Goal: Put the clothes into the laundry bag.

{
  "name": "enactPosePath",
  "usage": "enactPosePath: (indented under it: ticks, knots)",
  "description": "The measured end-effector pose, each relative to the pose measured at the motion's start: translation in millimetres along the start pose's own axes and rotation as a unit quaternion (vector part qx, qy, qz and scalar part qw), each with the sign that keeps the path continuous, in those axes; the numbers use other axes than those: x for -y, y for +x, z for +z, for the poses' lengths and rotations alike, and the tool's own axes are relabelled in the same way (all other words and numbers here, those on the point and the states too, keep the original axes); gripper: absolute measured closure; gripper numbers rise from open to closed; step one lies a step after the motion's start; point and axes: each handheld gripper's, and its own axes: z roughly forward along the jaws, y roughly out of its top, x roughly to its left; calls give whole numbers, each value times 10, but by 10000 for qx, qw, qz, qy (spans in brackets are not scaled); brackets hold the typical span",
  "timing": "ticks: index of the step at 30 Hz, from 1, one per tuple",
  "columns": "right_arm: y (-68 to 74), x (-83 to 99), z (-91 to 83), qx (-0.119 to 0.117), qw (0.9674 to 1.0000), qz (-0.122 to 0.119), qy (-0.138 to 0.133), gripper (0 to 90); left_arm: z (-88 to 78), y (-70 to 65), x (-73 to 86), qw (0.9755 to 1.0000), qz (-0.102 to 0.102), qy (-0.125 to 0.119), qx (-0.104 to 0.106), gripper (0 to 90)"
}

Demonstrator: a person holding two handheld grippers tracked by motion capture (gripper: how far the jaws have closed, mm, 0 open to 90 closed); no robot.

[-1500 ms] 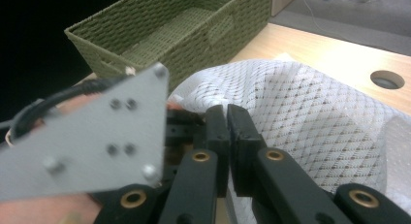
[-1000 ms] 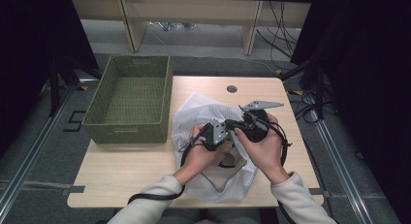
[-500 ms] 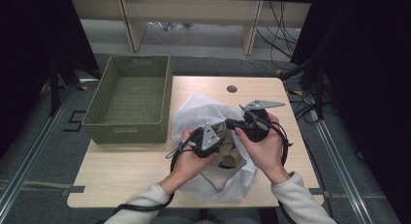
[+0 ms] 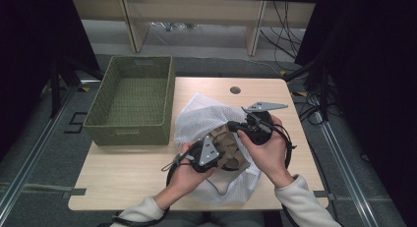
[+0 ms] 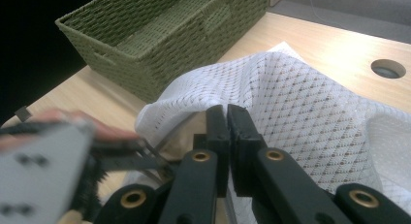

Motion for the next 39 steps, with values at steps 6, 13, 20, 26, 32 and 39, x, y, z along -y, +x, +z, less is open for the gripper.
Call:
enactPosePath:
  ticks: [6,13,20,26,32,39]
  knots:
    - [-1,-1,-4,-27,10000,-1,4,895,219,11,55,9997,37,210,-153,722]
    - [6,-8,-14,-49,10000,49,-65,895,487,44,10,9991,-151,-34,-385,757]
    - [32,-12,-60,-58,9999,103,-19,895,546,76,-41,9998,-13,-76,-184,696]
    - [37,-10,-59,-105,9999,-52,-32,895,76,52,6,9994,-23,-315,-130,653]
    - [106,2,-62,-159,9998,-73,-12,895,-482,211,124,9964,-213,-535,-618,634]
    - [211,1,-107,-203,9997,-160,14,895,-624,383,468,9935,-690,56,-900,457]
